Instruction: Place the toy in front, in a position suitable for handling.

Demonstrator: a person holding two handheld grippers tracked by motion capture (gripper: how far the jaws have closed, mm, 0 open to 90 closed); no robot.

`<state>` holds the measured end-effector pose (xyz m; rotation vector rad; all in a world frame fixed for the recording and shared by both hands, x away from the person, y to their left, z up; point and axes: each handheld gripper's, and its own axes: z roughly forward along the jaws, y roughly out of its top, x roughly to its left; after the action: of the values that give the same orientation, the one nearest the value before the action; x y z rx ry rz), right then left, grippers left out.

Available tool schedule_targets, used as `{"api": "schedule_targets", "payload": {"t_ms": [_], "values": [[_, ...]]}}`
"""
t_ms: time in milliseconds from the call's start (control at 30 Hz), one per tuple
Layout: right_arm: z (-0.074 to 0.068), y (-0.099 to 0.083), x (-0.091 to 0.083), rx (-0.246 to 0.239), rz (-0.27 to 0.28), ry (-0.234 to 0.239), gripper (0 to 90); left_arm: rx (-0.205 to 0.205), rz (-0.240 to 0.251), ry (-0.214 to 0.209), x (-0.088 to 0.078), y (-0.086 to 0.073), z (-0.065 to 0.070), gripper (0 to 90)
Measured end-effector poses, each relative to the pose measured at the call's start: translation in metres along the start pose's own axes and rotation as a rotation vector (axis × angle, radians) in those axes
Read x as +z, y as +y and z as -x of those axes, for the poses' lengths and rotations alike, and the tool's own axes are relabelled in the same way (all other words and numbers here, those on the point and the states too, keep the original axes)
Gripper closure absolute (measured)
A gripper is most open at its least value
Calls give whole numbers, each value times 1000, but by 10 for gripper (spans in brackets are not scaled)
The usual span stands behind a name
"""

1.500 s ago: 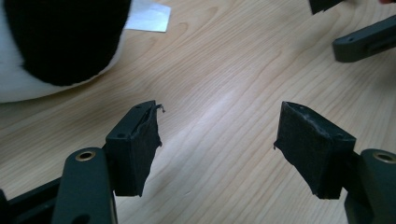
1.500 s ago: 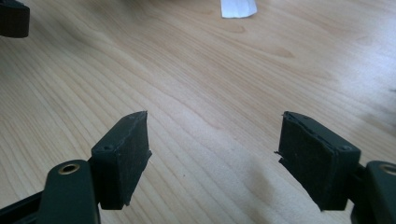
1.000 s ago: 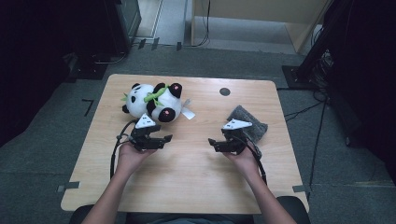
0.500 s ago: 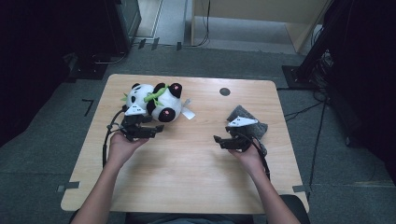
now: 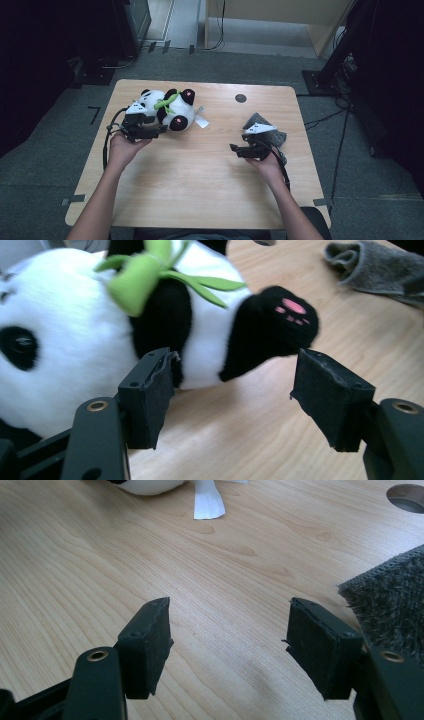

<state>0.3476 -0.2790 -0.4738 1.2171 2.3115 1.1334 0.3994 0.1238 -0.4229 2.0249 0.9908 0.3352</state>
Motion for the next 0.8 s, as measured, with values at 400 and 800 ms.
{"api": "schedule_targets", "payload": {"t_ms": [400,800], "values": [[-1,0,2,6,-14,18,358,13,16,44,3,20,-20,327],[1,0,0,11,-7,18,385,13,13,57,21,31,-31,387]]}}
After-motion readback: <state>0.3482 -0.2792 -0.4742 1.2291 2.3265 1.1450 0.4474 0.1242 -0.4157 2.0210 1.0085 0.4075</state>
